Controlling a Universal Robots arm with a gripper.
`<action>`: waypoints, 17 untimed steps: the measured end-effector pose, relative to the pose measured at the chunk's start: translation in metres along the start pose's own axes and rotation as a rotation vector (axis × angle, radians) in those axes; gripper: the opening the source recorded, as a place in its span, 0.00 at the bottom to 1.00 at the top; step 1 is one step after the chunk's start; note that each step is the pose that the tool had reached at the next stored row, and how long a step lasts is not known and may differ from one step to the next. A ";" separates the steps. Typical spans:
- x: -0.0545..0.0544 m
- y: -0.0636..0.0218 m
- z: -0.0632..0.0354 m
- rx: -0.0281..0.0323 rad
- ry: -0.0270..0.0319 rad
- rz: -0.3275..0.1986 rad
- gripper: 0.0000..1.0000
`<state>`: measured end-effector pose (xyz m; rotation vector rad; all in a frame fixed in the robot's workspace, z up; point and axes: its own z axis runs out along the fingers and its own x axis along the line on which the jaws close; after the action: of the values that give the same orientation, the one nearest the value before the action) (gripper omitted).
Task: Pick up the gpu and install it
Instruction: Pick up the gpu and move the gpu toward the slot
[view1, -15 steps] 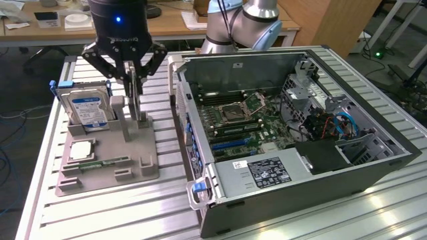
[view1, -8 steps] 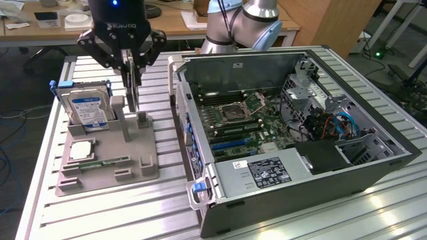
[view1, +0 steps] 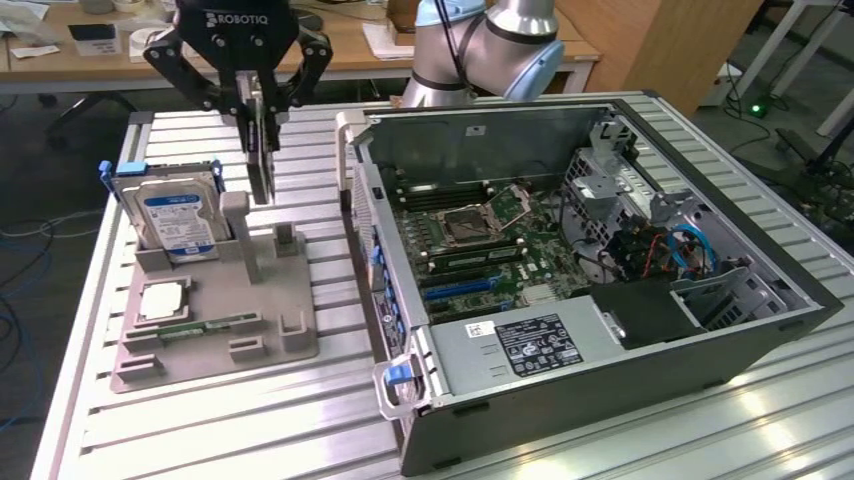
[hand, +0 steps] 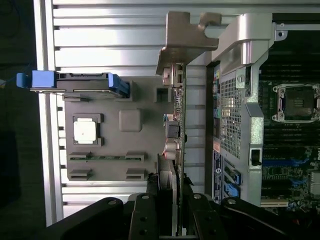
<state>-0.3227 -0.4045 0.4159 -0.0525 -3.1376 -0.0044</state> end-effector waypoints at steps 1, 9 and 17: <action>0.000 0.0000 0.0000 0.0000 -0.0001 0.000 0.27; -0.008 0.0003 -0.0002 0.0003 0.0001 0.000 0.27; -0.017 0.0006 0.0000 0.0001 0.0000 0.000 0.27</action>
<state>-0.3052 -0.4044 0.4159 -0.0525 -3.1376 -0.0041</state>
